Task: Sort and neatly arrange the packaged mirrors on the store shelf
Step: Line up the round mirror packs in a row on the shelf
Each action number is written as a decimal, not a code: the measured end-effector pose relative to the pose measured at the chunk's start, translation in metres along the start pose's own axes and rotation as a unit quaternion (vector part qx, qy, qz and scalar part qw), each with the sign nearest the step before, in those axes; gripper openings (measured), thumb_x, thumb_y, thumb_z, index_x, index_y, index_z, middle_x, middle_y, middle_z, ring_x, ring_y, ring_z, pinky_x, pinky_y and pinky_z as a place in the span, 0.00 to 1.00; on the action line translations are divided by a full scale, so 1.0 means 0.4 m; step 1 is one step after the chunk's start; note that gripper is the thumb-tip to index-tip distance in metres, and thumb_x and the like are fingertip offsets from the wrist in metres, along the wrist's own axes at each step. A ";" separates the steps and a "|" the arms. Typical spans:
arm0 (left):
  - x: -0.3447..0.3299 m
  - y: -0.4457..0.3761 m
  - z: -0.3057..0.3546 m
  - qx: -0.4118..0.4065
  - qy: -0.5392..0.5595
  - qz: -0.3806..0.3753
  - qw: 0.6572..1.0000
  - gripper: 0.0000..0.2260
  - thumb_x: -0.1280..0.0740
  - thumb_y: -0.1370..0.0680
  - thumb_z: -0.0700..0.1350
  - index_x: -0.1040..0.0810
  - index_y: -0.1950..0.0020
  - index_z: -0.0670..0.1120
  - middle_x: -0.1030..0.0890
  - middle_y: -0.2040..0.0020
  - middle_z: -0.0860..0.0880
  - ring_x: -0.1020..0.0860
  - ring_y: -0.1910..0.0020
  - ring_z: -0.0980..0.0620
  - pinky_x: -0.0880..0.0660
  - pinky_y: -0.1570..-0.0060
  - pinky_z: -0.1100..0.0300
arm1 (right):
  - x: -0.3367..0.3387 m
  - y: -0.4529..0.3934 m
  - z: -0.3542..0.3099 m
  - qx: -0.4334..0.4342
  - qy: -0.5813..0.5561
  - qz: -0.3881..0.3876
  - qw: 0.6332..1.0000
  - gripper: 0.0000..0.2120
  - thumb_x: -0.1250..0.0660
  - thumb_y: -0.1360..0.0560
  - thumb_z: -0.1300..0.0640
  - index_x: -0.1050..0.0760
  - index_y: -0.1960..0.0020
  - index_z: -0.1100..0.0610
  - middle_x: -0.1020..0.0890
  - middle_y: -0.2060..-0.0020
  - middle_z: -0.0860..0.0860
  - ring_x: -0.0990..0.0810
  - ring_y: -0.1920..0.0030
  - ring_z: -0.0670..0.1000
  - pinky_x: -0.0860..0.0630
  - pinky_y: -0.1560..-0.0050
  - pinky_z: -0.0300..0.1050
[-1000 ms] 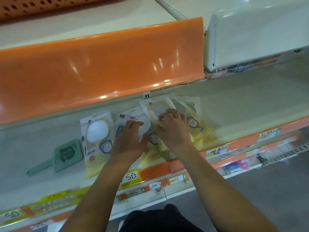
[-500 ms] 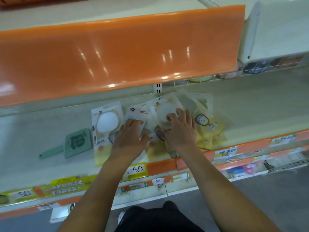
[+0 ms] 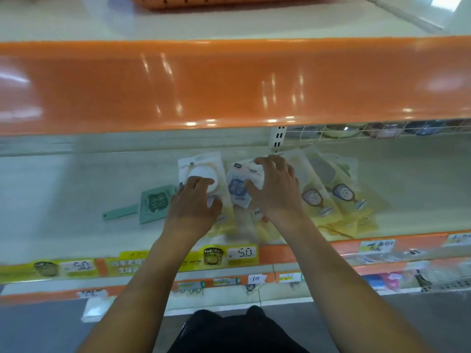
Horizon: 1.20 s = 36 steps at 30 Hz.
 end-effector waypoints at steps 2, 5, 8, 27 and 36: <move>0.025 0.002 -0.039 0.008 0.005 0.009 1.000 0.19 0.35 0.24 0.51 0.29 0.33 0.50 0.30 0.34 0.50 0.26 0.39 0.45 0.29 0.42 0.48 | -0.020 0.000 -0.050 0.012 -0.008 -0.010 1.000 0.23 0.34 0.25 0.48 0.32 0.31 0.49 0.35 0.29 0.51 0.37 0.29 0.57 0.35 0.34 0.55; 0.055 0.001 -0.094 0.012 0.005 0.020 1.000 0.19 0.36 0.24 0.52 0.29 0.34 0.50 0.29 0.35 0.49 0.25 0.40 0.45 0.28 0.42 0.48 | -0.054 0.003 -0.111 0.022 -0.005 -0.024 0.999 0.24 0.34 0.25 0.48 0.31 0.31 0.50 0.33 0.30 0.51 0.34 0.31 0.58 0.33 0.35 0.54; 0.072 0.002 -0.138 0.013 0.005 0.016 1.000 0.18 0.36 0.23 0.51 0.29 0.34 0.50 0.29 0.35 0.49 0.26 0.39 0.46 0.29 0.41 0.50 | -0.098 0.008 -0.151 0.027 0.008 -0.049 0.998 0.24 0.34 0.24 0.46 0.33 0.30 0.49 0.34 0.30 0.51 0.35 0.31 0.58 0.31 0.35 0.55; 0.122 0.005 -0.305 -0.031 0.022 -0.016 0.999 0.18 0.36 0.24 0.51 0.29 0.35 0.49 0.28 0.38 0.49 0.26 0.42 0.45 0.31 0.45 0.51 | -0.301 0.042 -0.236 -0.107 0.095 -0.144 0.979 0.34 0.35 0.28 0.33 0.42 0.27 0.39 0.51 0.22 0.54 0.54 0.24 0.68 0.47 0.28 0.68; 0.136 0.032 -0.363 -0.044 0.014 -0.019 0.999 0.17 0.37 0.23 0.52 0.28 0.36 0.48 0.28 0.39 0.49 0.26 0.43 0.45 0.28 0.45 0.49 | -0.302 0.050 -0.244 -0.114 0.094 -0.160 0.976 0.36 0.32 0.30 0.34 0.41 0.27 0.43 0.53 0.22 0.56 0.54 0.24 0.68 0.48 0.28 0.66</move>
Point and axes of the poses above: each hand's wrist, its own y-axis away from the middle knuckle, its own x-axis out of the back of the hand, z = x × y, the point moved 8 cm from there along -y, towards the middle knuckle
